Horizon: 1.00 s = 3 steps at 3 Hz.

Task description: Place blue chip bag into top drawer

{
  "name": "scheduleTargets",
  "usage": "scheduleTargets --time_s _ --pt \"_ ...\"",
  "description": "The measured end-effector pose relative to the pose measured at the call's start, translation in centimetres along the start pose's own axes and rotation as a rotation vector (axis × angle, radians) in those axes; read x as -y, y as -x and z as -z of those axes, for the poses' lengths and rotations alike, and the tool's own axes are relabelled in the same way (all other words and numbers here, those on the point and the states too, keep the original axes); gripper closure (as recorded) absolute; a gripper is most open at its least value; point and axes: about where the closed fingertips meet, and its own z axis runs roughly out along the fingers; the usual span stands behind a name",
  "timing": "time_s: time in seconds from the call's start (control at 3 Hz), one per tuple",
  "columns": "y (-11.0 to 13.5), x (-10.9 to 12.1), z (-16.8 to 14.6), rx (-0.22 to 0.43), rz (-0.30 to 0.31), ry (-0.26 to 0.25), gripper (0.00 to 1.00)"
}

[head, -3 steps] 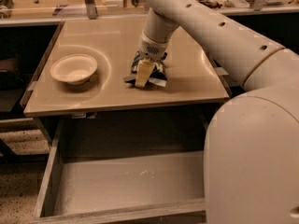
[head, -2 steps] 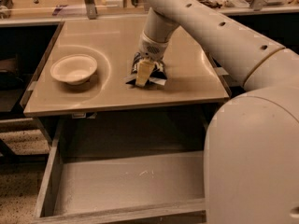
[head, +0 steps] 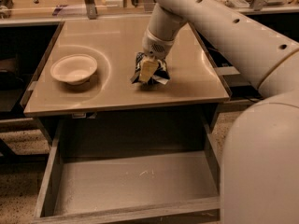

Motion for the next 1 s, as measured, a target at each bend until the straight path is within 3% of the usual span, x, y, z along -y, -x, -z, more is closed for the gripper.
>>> scheduleTargets --time_s 0.67,1.0 --pt "-1.5 -4.9 5.1 0.012 0.008 -0.001 1.00" --pt "-1.9 -9.2 7.6 0.042 0.028 -0.010 1.00"
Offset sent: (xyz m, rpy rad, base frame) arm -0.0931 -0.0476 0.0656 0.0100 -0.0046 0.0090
